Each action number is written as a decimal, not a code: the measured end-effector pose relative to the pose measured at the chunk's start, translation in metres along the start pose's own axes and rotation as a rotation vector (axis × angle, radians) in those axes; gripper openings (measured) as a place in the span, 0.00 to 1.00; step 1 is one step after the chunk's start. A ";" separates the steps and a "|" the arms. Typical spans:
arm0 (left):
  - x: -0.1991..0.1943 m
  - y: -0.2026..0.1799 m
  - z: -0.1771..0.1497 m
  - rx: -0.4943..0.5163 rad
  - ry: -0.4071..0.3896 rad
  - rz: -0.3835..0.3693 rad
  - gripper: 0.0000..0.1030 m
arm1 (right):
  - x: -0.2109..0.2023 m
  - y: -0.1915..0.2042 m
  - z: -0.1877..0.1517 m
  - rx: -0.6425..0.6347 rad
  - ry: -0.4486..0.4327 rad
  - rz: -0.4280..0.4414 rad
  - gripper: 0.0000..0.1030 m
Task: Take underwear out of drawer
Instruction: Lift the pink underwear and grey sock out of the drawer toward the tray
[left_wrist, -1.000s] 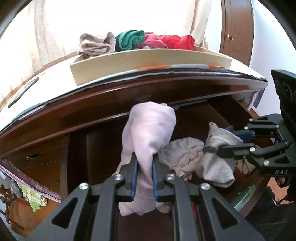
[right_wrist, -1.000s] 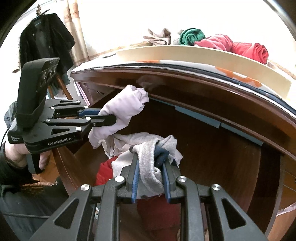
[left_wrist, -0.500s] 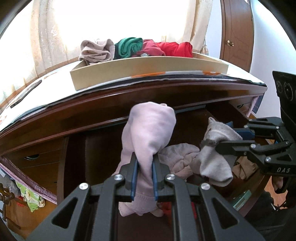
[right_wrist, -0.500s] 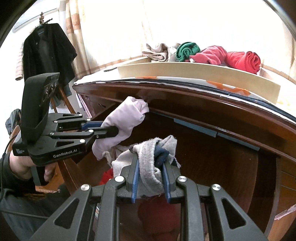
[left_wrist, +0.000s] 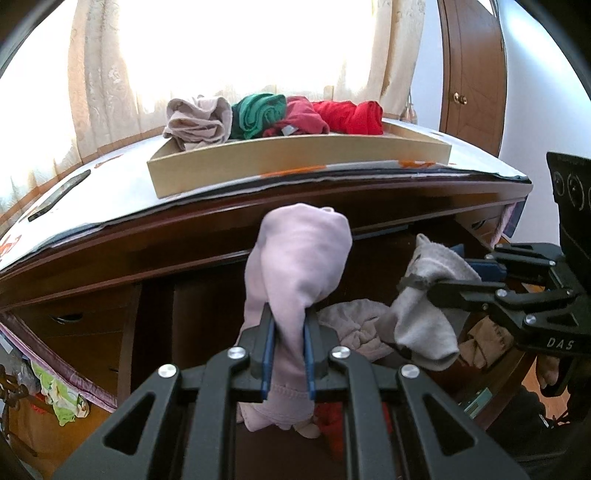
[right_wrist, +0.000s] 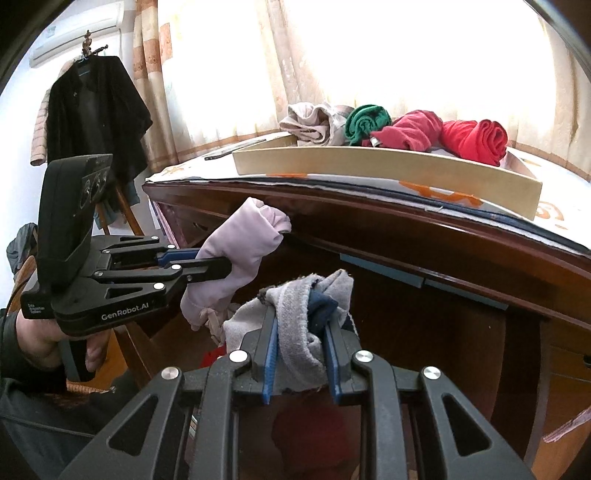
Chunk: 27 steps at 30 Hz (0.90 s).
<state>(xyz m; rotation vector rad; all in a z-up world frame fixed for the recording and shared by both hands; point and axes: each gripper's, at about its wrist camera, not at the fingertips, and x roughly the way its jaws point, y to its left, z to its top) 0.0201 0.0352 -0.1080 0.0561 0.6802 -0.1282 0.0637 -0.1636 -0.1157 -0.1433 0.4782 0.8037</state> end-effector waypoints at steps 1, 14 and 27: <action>-0.001 0.000 0.001 -0.001 -0.004 0.000 0.11 | -0.001 0.000 0.000 -0.002 -0.004 0.000 0.24; -0.012 0.000 0.003 -0.017 -0.067 0.007 0.11 | -0.011 0.003 -0.004 -0.019 -0.075 -0.011 0.24; -0.019 0.001 0.002 -0.031 -0.112 0.008 0.11 | -0.018 0.005 -0.007 -0.032 -0.114 -0.008 0.24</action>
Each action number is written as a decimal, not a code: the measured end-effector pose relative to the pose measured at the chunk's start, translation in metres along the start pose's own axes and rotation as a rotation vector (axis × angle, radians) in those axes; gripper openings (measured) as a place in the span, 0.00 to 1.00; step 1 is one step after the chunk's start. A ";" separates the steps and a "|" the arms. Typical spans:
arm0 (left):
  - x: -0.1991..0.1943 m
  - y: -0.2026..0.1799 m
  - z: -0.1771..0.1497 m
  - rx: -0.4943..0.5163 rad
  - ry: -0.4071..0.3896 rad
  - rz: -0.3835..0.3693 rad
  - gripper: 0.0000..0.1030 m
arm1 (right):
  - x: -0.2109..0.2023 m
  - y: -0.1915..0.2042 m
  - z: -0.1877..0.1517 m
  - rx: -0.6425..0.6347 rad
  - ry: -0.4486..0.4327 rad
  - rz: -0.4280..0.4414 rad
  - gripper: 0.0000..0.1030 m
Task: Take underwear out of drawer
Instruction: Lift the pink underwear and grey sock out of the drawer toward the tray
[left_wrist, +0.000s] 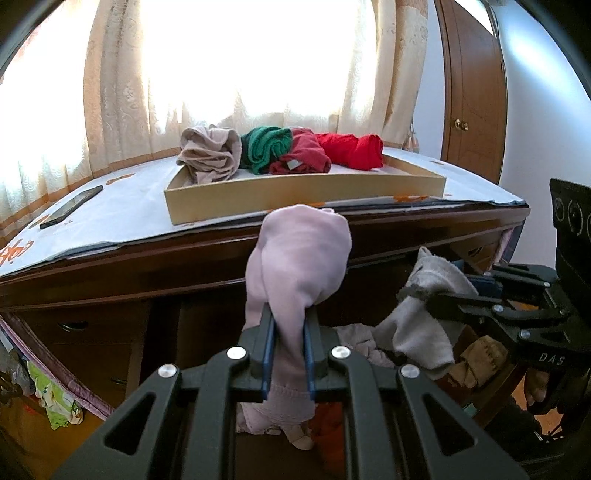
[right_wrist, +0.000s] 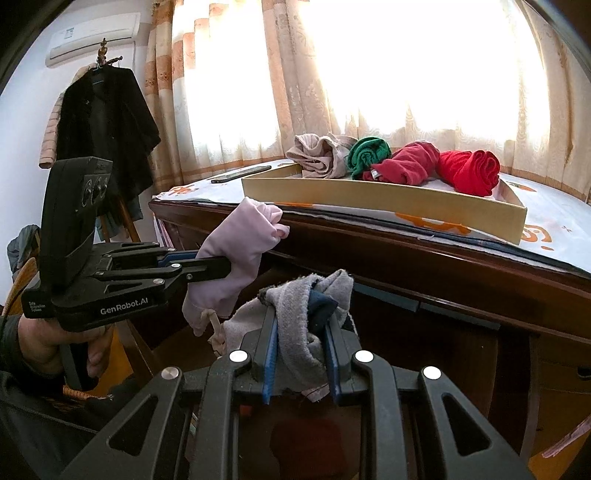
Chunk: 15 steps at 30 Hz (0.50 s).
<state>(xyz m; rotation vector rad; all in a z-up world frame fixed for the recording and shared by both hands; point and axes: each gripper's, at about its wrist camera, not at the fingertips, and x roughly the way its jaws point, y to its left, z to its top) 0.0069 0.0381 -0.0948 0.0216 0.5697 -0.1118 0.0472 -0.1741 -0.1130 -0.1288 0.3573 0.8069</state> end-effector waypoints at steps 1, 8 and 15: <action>-0.001 0.000 0.000 -0.001 -0.004 0.001 0.11 | 0.000 0.000 0.000 -0.001 -0.003 0.000 0.24; -0.005 0.001 -0.001 -0.007 -0.026 0.003 0.11 | -0.004 0.001 -0.001 -0.013 -0.026 0.004 0.24; -0.012 0.001 0.000 -0.004 -0.068 0.017 0.11 | -0.009 0.006 -0.002 -0.046 -0.059 -0.008 0.24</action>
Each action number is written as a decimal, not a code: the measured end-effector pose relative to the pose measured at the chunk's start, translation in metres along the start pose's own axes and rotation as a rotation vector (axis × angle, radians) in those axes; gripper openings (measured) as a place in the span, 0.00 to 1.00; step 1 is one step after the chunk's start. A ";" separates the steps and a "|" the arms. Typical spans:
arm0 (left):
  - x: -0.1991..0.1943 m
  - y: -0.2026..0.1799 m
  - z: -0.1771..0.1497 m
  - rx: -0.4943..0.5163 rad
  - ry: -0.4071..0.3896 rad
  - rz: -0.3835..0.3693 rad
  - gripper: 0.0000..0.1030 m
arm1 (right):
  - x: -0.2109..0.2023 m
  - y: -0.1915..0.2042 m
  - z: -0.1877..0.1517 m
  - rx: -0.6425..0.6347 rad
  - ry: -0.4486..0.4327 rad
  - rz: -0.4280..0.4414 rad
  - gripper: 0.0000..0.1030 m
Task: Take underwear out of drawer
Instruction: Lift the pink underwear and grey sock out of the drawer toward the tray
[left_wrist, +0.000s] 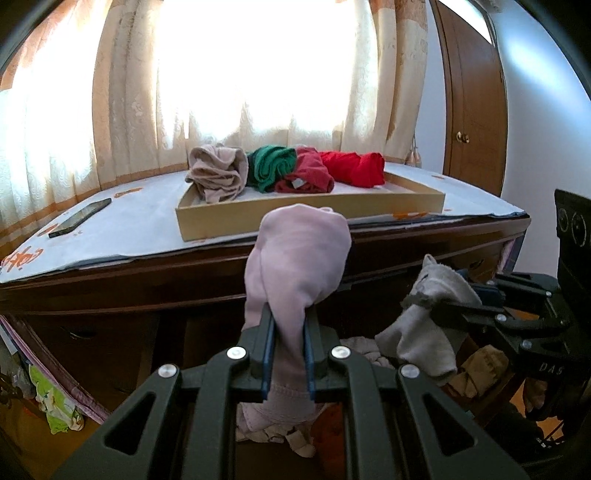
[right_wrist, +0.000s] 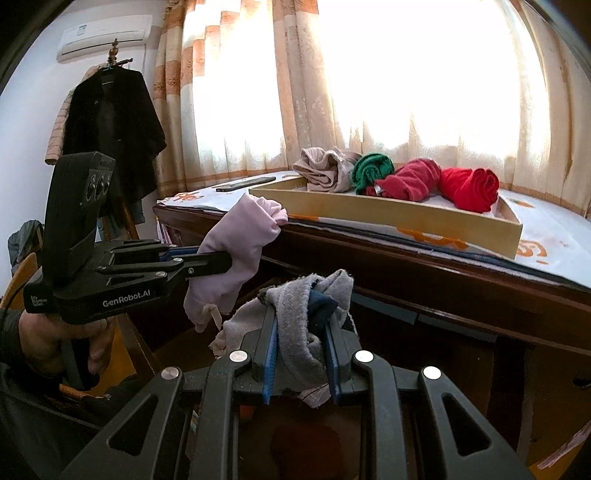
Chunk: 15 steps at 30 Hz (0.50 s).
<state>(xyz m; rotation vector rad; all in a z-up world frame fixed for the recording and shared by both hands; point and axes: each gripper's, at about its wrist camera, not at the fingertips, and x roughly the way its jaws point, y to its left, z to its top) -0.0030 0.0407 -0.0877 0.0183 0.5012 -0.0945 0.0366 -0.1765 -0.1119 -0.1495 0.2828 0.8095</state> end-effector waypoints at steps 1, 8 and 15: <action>-0.001 0.000 0.000 -0.001 -0.004 0.002 0.11 | -0.001 0.001 0.000 -0.005 -0.003 -0.002 0.24; -0.008 0.001 0.003 0.001 -0.048 0.012 0.11 | -0.005 0.004 -0.001 -0.023 -0.016 -0.019 0.24; -0.022 -0.001 0.010 0.011 -0.117 0.022 0.11 | -0.017 0.005 0.004 -0.030 -0.048 -0.040 0.24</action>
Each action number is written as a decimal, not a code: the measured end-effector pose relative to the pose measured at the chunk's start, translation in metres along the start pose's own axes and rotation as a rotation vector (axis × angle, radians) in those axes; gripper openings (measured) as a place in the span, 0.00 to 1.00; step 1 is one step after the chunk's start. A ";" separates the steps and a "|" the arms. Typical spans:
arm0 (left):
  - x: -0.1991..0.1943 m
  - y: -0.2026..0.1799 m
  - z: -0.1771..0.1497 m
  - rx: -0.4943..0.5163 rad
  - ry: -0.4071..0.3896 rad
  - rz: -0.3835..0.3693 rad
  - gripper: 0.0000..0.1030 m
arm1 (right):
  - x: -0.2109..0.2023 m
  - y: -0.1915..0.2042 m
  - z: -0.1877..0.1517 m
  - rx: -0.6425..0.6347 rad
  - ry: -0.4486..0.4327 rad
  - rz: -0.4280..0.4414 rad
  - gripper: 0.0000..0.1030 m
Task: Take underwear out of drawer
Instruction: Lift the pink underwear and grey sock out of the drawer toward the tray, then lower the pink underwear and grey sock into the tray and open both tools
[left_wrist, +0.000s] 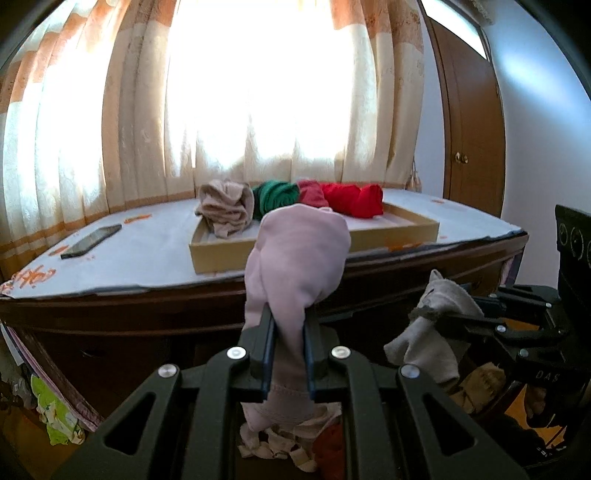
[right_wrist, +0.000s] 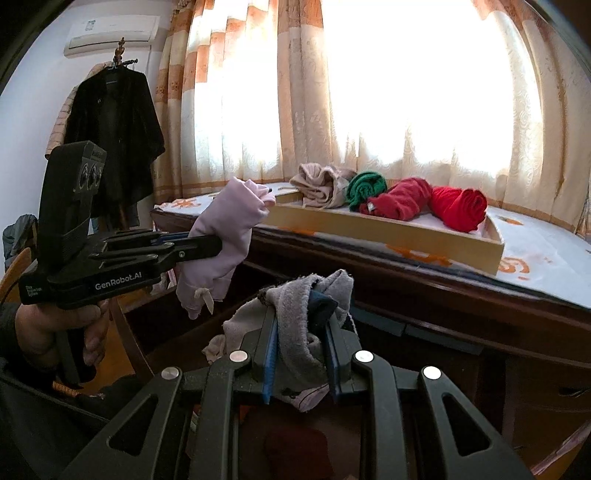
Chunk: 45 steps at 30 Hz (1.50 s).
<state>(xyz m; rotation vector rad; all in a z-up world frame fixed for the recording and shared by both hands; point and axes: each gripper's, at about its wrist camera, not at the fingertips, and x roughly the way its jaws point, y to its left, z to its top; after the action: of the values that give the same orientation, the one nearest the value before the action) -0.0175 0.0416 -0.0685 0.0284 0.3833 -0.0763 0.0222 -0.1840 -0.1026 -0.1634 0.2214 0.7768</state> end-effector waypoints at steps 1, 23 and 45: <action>-0.002 0.000 0.002 0.006 -0.010 0.005 0.11 | -0.002 0.001 0.002 -0.003 -0.005 -0.002 0.24; 0.003 0.010 0.064 0.019 -0.059 -0.041 0.11 | -0.022 -0.014 0.053 -0.056 -0.074 -0.045 0.24; 0.058 0.022 0.136 0.128 -0.046 0.014 0.11 | 0.008 -0.071 0.116 -0.008 -0.029 -0.102 0.24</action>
<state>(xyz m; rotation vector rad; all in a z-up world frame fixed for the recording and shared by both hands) 0.0888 0.0536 0.0362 0.1554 0.3320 -0.0873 0.0942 -0.2022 0.0118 -0.1701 0.1813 0.6785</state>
